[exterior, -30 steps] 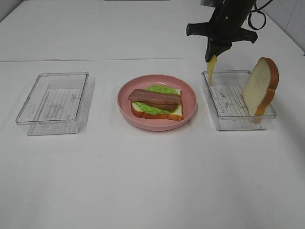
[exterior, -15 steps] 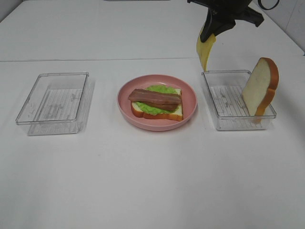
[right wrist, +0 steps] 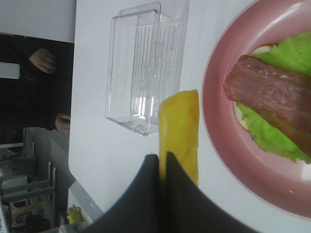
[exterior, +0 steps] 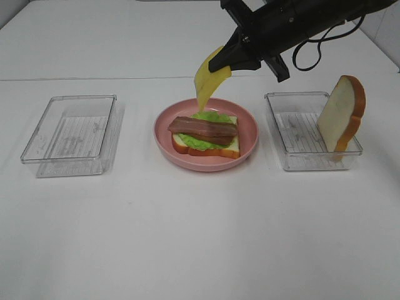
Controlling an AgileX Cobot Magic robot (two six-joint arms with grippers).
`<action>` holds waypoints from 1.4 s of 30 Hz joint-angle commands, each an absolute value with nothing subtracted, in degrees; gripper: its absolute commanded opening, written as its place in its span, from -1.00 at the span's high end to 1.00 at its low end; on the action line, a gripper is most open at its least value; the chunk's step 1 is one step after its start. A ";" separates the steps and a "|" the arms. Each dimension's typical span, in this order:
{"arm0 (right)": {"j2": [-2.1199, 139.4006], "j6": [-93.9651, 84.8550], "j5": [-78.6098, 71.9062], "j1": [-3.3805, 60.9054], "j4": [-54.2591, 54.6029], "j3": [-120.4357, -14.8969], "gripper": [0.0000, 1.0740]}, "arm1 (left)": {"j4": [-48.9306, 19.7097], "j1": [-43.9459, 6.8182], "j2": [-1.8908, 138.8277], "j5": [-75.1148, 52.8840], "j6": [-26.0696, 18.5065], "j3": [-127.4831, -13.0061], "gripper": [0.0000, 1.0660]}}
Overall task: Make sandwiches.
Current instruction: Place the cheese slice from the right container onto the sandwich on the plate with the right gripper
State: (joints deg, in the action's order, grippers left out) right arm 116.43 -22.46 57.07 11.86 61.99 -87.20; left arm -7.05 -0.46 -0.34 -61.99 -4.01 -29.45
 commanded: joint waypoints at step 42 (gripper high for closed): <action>128.51 -19.88 48.64 15.01 58.50 -92.25 0.09 | -6.93 -0.74 -1.32 -61.65 -4.41 -29.51 -0.89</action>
